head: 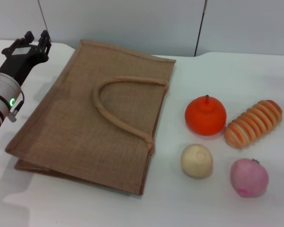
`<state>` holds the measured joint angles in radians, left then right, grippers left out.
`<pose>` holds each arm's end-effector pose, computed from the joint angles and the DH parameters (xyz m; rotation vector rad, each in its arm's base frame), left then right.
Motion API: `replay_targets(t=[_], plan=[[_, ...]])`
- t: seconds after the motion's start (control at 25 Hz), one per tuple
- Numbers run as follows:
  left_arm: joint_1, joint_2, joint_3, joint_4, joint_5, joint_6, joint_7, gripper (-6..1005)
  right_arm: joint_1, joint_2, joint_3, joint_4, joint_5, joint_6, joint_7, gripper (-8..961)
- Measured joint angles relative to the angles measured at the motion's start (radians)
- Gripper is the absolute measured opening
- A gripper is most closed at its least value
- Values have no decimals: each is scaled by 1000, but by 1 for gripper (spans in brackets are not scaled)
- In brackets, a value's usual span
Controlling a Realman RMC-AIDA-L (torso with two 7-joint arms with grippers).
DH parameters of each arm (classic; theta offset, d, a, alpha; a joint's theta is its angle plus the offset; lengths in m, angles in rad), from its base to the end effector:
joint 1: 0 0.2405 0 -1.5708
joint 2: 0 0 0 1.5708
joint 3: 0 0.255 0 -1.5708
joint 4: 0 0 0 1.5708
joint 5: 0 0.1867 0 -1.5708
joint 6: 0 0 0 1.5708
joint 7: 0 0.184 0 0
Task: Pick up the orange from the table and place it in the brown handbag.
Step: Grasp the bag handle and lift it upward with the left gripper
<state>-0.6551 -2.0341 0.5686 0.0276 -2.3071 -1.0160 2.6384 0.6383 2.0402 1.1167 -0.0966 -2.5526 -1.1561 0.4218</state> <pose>-0.2950 0.4264 0.0304 -1.5657 -0.7251 -0.8001 0.3050 0.4052 0.0319 -1.6025 0.6040 0.7344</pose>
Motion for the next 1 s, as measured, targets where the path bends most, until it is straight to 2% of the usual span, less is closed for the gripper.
replay_targets(t=[0.64, 0.76, 0.8, 0.84, 1.0], plan=[[-5, 1, 7, -1, 17, 5, -26, 437, 0, -1, 0, 0, -4, 1, 0, 822], [-6, 5, 9, 0, 74, 9, -109, 438, -1, -2, 0, 0, -2, 3, 0, 822], [-6, 10, 10, 14, 145, 19, -202, 438, -2, -2, 0, -1, -2, 3, -1, 822], [-6, 10, 10, 14, 145, 19, -202, 439, -3, -3, 0, -2, -1, 4, -2, 821], [-7, 16, 10, 86, 309, 51, -424, 443, -4, -3, 0, -4, -1, 4, -4, 821]])
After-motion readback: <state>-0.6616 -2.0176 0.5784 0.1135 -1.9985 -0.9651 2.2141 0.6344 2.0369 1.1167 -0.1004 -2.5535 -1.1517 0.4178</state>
